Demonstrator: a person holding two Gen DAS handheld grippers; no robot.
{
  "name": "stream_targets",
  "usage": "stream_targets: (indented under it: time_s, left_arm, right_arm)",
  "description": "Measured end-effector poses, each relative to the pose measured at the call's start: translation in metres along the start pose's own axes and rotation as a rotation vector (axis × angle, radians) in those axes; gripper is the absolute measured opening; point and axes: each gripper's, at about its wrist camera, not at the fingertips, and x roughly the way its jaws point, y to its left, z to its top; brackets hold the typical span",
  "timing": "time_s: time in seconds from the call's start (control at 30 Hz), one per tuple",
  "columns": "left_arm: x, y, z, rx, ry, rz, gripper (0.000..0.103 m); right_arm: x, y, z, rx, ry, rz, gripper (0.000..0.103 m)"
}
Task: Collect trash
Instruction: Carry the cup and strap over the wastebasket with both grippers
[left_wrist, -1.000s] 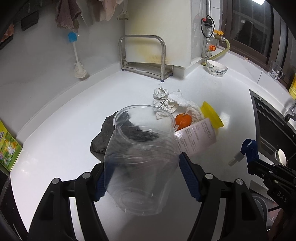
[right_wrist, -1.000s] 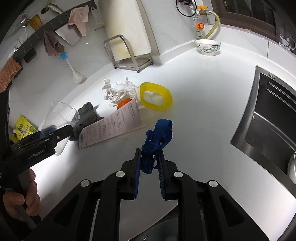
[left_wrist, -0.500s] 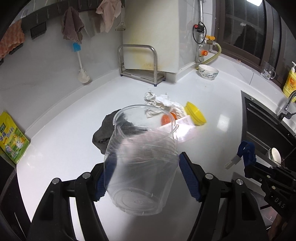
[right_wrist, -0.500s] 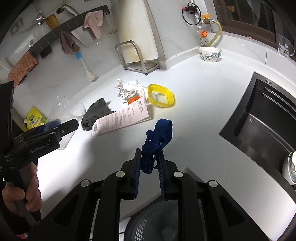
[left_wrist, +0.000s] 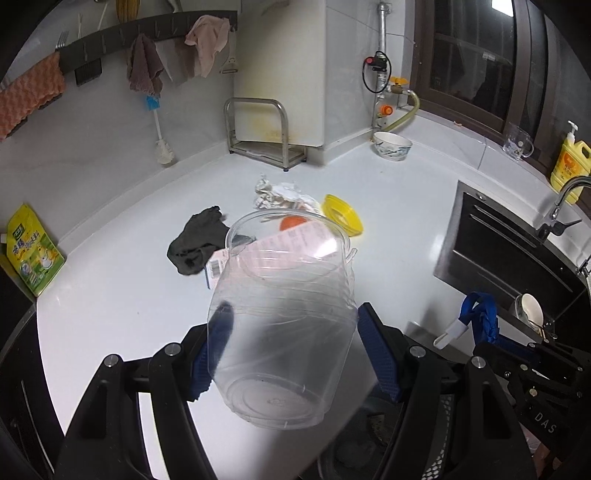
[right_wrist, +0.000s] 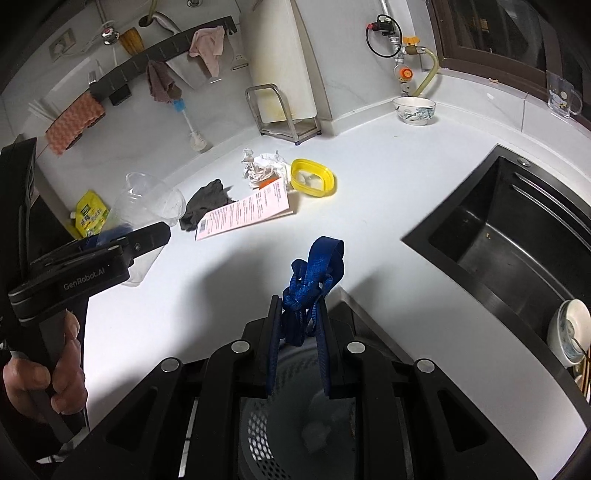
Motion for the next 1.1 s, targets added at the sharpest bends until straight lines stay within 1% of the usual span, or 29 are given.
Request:
stream_targets:
  time_s: [0.4,0.73,1.1]
  left_arm:
    - [-0.028,-0.048,-0.032,-0.002,0.013,0.001,0.068]
    - [-0.038,-0.079,-0.058,0.002,0.035,0.004,0.068]
    - [-0.038,-0.105,-0.088,0.015,0.075,-0.004,0.068]
  right_arm:
    - [-0.041,-0.030,-0.035,-0.017,0.013,0.013,0.017]
    - [-0.055,-0.049,-0.054,-0.023,0.035,0.031,0.017]
    - [-0.061,-0.064,-0.078,-0.028,0.078,0.035,0.017]
